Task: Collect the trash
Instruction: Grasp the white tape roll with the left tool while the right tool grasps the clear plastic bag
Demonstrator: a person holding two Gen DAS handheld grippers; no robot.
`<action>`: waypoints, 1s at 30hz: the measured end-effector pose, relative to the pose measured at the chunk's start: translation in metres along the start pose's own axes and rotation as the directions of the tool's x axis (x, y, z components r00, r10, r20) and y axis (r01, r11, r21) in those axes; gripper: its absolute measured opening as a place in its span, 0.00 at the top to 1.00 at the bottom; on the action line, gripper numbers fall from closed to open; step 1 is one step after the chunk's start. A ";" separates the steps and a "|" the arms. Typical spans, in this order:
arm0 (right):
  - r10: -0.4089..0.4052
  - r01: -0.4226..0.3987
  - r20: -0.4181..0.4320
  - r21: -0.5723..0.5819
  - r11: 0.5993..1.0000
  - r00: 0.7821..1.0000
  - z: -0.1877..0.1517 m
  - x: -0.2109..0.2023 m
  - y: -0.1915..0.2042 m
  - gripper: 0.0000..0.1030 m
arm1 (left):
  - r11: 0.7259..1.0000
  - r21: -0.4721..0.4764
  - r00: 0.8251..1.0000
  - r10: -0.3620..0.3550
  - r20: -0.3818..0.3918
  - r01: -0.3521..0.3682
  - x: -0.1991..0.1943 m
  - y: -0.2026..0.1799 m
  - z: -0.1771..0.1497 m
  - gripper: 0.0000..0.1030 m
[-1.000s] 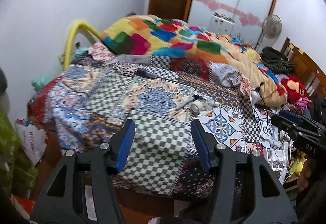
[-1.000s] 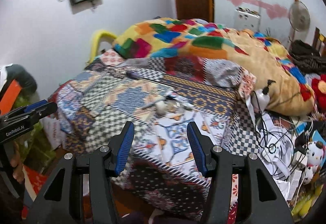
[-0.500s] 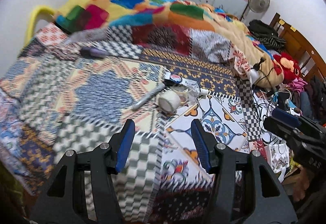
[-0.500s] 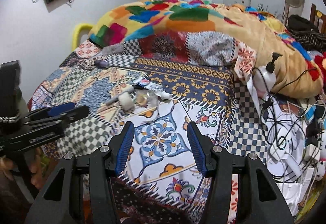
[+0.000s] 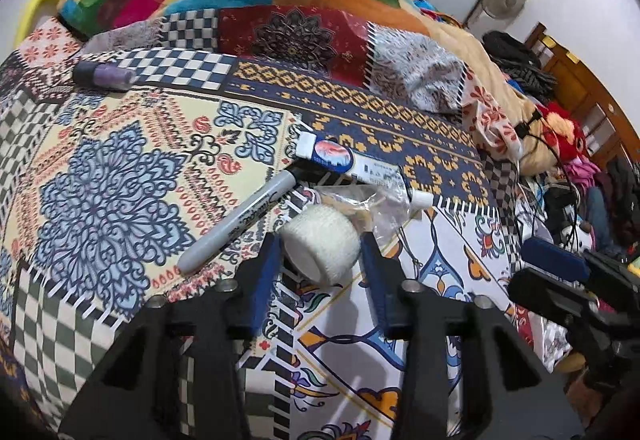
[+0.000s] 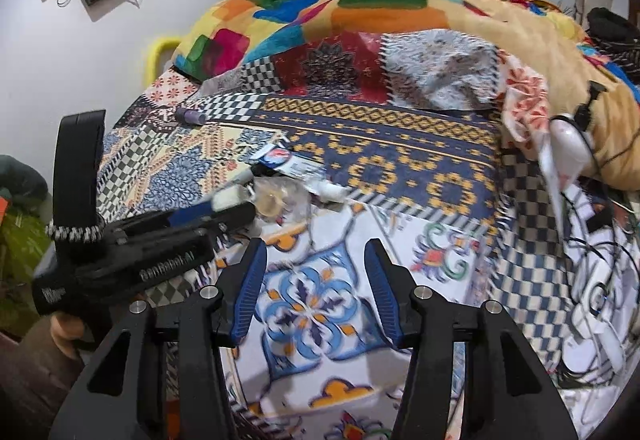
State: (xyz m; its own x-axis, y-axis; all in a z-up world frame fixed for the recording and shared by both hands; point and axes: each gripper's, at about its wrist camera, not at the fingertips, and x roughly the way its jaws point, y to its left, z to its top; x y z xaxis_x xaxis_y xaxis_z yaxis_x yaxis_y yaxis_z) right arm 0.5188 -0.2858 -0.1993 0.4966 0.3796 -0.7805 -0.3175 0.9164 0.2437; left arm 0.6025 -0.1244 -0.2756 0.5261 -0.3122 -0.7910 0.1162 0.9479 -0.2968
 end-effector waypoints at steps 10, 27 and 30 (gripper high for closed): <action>0.048 -0.048 -0.039 0.008 0.999 0.998 0.024 0.056 0.028 0.56 | 0.996 -0.015 0.992 0.087 0.087 -0.086 -0.051 0.030 -0.017 0.63; -0.095 0.082 -0.059 -0.184 0.979 0.994 0.020 0.086 0.067 0.92 | 0.989 -0.080 0.986 0.133 0.097 -0.125 -0.084 0.058 -0.031 0.63; -0.081 0.070 -0.059 -0.165 0.984 0.995 0.019 0.075 0.066 0.92 | 0.989 -0.074 0.985 0.139 0.106 -0.131 -0.095 0.054 -0.031 0.63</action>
State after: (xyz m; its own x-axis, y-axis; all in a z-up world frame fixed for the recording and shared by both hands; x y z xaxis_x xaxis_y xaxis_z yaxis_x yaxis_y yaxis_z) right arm 0.5502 -0.1947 -0.2309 0.4720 0.2960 -0.8304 -0.4110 0.9072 0.0898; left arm 0.5325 -0.0458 -0.2330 0.6236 -0.1692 -0.7632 -0.0167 0.9732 -0.2294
